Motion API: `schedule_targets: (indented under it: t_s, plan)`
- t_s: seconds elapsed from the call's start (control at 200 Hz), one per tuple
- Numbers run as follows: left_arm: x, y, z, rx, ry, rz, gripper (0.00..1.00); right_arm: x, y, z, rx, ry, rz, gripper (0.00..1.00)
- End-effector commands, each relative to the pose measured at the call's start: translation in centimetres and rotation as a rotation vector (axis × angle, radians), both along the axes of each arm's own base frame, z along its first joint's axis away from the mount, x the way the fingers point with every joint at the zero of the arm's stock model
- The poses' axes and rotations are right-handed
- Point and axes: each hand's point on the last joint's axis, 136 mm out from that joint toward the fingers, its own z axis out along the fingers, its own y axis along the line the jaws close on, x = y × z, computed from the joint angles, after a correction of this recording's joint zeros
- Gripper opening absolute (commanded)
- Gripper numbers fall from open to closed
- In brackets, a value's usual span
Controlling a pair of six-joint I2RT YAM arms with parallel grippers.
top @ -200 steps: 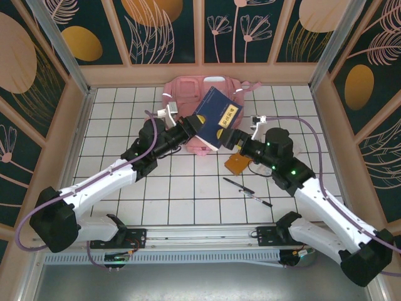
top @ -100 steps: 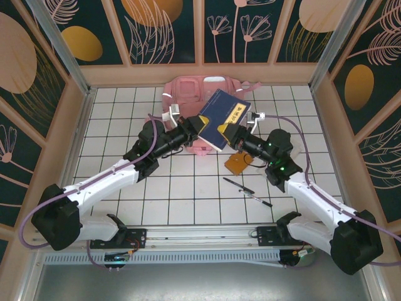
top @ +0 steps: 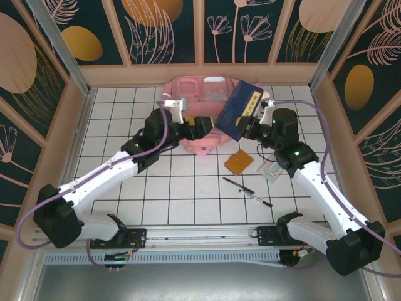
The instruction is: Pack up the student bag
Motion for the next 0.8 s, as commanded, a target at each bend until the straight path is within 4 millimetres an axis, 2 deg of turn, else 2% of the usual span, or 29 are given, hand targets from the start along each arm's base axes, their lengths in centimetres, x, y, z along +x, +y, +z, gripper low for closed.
schedule_targets:
  t_s: [0.0, 0.09, 0.16, 0.175, 0.255, 0.48, 0.616, 0.666, 0.726, 0.796]
  plan:
    - [1.0, 0.0, -6.6, 0.442, -0.087, -0.129, 0.82, 0.9, -6.8, -2.7, -0.331, 0.036, -0.218, 0.0]
    - [2.6, -0.4, -9.6, 0.636, -0.128, -0.195, 0.79, 1.1, -9.0, -3.2, -0.38, 0.049, -0.279, 0.0]
    - [3.7, -1.0, -10.9, 0.743, -0.157, -0.257, 0.79, 1.1, -9.9, -3.4, -0.377, 0.058, -0.292, 0.0]
    - [4.0, -1.2, -12.3, 0.778, -0.142, -0.279, 0.79, 1.1, -9.9, -3.3, -0.372, 0.058, -0.291, 0.0]
    - [5.4, -1.7, -14.2, 0.885, -0.144, -0.326, 0.78, 1.0, -10.0, -3.4, -0.341, 0.062, -0.281, 0.0]
    - [10.2, -2.6, -17.3, 1.071, -0.087, -0.297, 0.78, 0.5, -9.1, -3.8, -0.289, 0.079, -0.209, 0.0]
    - [10.7, -3.4, -20.1, 1.111, -0.014, -0.351, 0.78, 0.3, -8.4, -3.9, -0.268, 0.086, -0.168, 0.0]
    - [10.6, -3.6, -21.0, 1.116, 0.014, -0.376, 0.73, 0.3, -8.1, -3.9, -0.261, 0.089, -0.153, 0.0]
    - [10.1, -4.0, -22.0, 1.105, 0.044, -0.428, 0.67, 0.3, -7.9, -3.9, -0.258, 0.093, -0.135, 0.0]
    - [8.8, -4.7, -22.9, 1.074, 0.077, -0.513, 0.63, 0.2, -7.5, -3.8, -0.255, 0.103, -0.11, 0.0]
